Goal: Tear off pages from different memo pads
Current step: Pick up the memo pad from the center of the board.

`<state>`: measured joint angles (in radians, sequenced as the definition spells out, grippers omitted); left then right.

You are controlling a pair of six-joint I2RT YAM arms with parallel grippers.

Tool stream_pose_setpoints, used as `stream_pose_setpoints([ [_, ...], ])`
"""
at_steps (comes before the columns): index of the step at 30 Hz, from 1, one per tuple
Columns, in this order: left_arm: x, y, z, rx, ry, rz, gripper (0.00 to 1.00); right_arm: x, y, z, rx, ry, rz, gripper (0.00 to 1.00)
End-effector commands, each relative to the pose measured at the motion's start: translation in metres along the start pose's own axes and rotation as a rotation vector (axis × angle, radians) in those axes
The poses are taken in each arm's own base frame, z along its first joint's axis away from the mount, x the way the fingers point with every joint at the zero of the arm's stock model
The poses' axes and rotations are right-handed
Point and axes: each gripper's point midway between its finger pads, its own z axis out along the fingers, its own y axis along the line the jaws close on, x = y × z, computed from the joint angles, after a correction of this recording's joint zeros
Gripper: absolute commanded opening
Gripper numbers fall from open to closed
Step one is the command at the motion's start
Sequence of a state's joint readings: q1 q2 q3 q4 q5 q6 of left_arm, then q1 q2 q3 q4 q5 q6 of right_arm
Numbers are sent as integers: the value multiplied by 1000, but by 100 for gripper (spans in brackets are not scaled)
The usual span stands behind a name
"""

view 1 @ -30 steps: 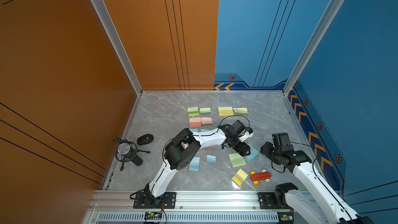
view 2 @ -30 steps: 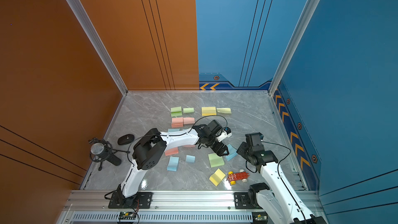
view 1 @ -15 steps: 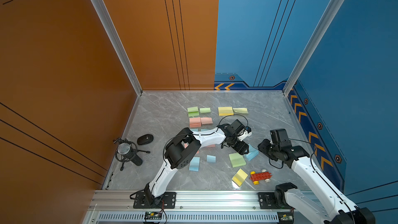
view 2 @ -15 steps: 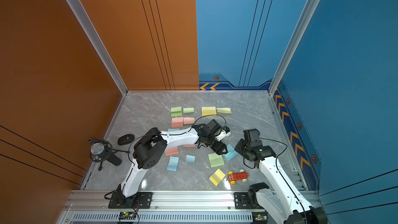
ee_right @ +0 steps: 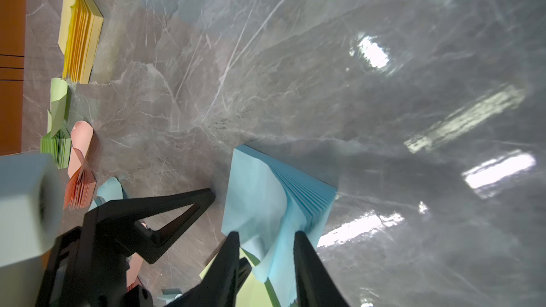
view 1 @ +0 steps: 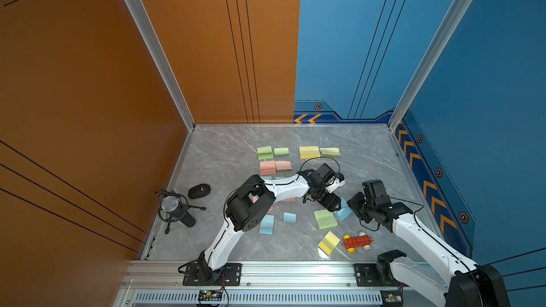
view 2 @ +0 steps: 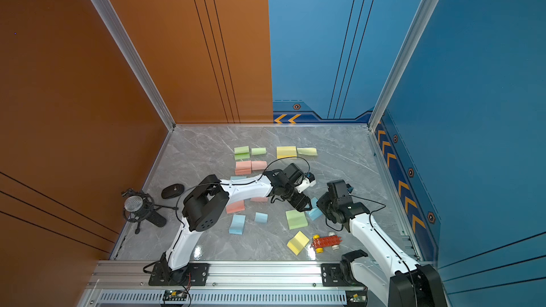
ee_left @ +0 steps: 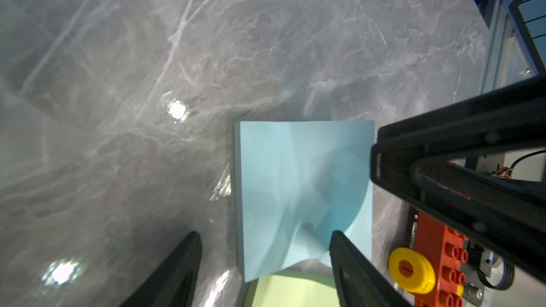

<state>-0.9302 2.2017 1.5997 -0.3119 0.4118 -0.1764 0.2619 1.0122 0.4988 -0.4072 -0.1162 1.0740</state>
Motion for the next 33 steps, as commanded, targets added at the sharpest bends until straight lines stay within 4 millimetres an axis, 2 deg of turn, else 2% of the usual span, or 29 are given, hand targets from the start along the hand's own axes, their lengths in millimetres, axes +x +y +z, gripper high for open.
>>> stream_pose_setpoints([
  [1, 1, 7, 0, -13, 14, -20, 72, -3, 3, 7, -12, -20, 32, 33],
  [11, 0, 5, -1, -3, 11, -19, 71, 2, -3, 24, 17, 5, 38, 32],
  [14, -2, 2, -3, 10, 8, -19, 72, 5, -4, 28, 18, 16, 40, 28],
  [18, -6, -5, -13, 29, -7, -18, 79, 4, -6, 28, 23, 10, 39, 21],
  [23, -13, -15, -46, 16, -57, 18, 82, -3, -3, 19, 16, -29, 36, 0],
  [27, -3, -11, -67, -40, -74, 54, 85, -7, 8, 9, -16, -41, 32, 0],
  [30, 5, -4, -76, -91, -82, 57, 94, -13, 19, -5, -56, -64, 43, 0],
  [33, -2, -14, -91, -75, -158, 61, 98, -21, 29, -24, -108, -110, 82, 0],
])
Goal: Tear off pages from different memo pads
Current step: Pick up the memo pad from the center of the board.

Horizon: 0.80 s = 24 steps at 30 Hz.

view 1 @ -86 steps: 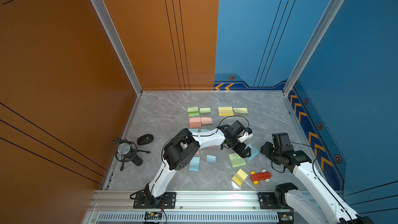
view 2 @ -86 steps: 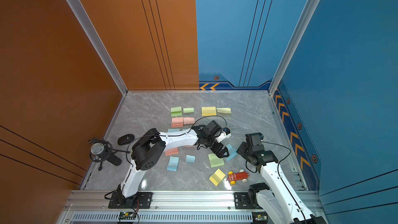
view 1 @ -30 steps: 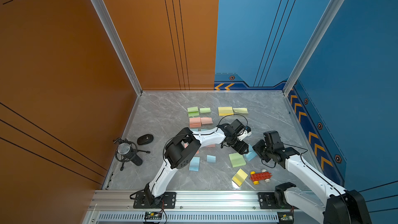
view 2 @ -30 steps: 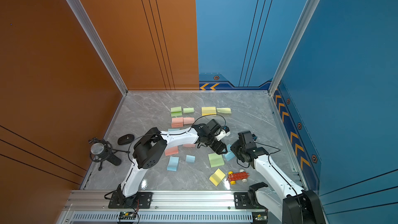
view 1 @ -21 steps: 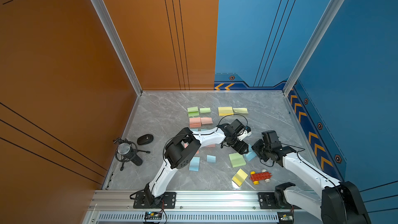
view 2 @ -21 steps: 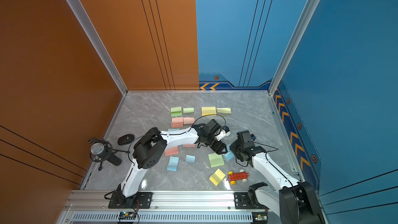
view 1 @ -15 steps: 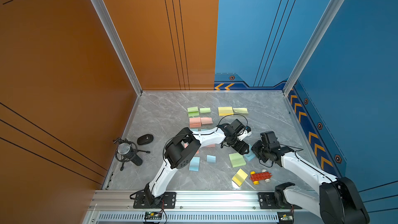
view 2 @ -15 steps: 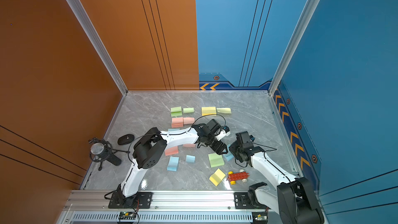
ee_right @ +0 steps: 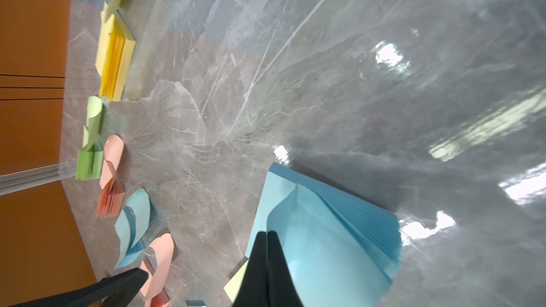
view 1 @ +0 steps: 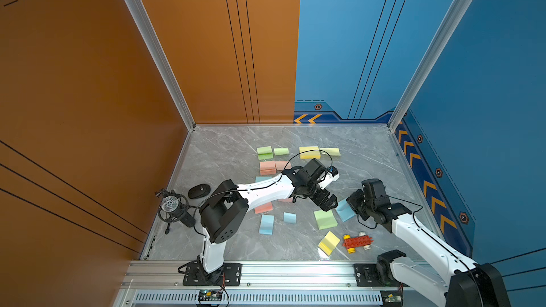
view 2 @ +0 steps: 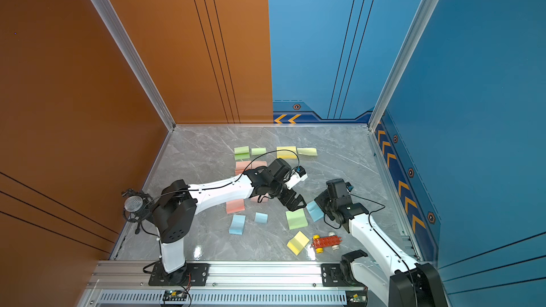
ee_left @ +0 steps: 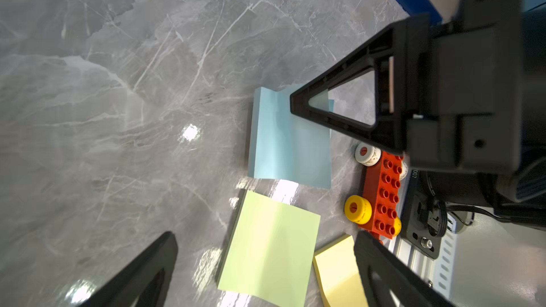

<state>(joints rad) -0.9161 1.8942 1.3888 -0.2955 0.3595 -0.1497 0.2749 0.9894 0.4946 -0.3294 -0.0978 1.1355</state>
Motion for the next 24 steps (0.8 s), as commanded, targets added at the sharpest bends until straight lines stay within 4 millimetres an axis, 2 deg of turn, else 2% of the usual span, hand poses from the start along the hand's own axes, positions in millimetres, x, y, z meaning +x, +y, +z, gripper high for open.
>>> stream_pose_setpoints([
  [1, -9, 0, -14, -13, -96, 3, 100, -15, 16, -24, -45, -77, 58, 0],
  [4, -26, -16, -24, 61, -221, -11, 99, -22, 22, -39, -97, -120, 136, 0],
  [9, -37, -37, -19, 42, -254, 63, 99, -31, 30, -66, -151, -178, 195, 0],
  [15, -47, -49, -11, 46, -295, 99, 98, -42, 34, -95, -219, -255, 307, 0],
  [19, -55, -60, -8, 88, -338, 113, 96, -44, 38, -103, -249, -261, 350, 0],
  [24, -66, -57, 0, 88, -383, 72, 90, -42, 49, -112, -295, -254, 383, 0],
])
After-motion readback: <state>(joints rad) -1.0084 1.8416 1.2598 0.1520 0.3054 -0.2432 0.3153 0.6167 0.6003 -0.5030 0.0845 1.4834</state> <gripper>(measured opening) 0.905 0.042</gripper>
